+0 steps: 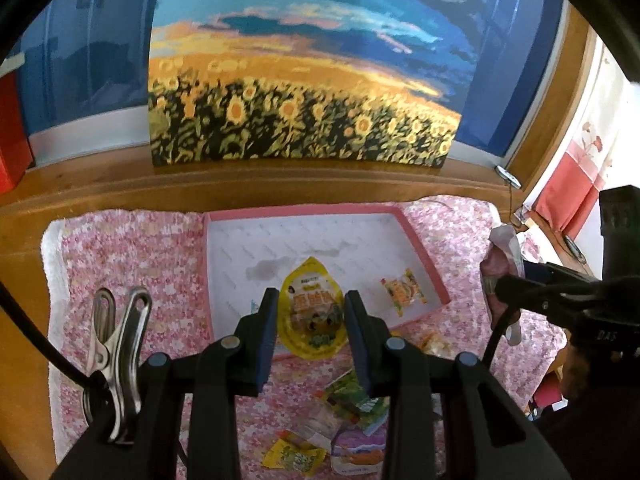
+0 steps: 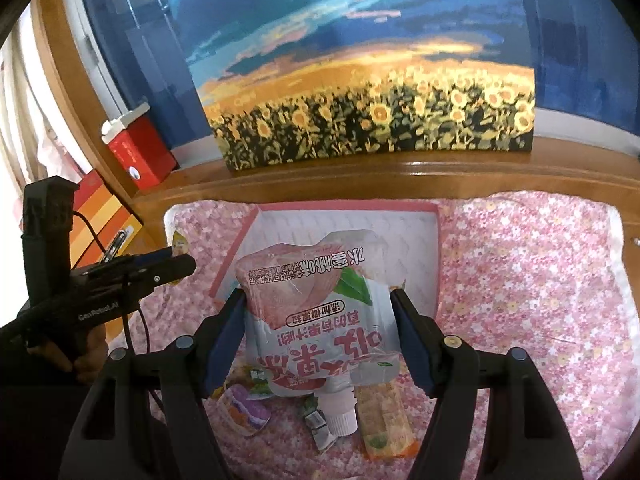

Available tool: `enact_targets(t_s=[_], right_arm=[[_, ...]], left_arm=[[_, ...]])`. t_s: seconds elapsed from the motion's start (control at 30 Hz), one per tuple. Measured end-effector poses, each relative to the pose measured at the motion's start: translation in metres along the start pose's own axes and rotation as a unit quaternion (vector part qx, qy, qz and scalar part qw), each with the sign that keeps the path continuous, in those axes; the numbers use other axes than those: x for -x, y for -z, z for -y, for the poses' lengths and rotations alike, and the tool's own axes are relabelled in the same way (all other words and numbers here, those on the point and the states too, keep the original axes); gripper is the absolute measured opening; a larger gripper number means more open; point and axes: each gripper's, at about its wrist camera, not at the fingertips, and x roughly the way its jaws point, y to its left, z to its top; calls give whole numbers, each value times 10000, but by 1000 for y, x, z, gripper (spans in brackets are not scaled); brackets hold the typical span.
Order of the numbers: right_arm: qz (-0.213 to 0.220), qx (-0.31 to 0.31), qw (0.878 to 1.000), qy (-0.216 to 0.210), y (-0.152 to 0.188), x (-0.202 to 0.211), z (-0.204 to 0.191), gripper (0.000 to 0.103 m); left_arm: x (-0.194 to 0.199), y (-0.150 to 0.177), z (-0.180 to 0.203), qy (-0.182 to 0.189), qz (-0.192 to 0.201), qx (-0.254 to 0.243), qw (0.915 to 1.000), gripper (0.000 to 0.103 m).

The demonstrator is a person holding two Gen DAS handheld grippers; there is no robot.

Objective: Organize snacks
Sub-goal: 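Carry both pouches over the pink tray and open both tools to release them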

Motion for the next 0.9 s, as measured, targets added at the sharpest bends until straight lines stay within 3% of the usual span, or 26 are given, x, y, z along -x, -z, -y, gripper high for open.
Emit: enact_targets(t_s=[0.33, 0.9], right_arm=[[-505, -207, 9984, -176, -9, -50, 17, 72], [-1297, -868, 9860, -584, -13, -136, 50, 72]], left_arm=[[-39, -4, -16, -29, -433, 269, 9987, 34], [-105, -13, -14, 66, -994, 67, 9950, 34]])
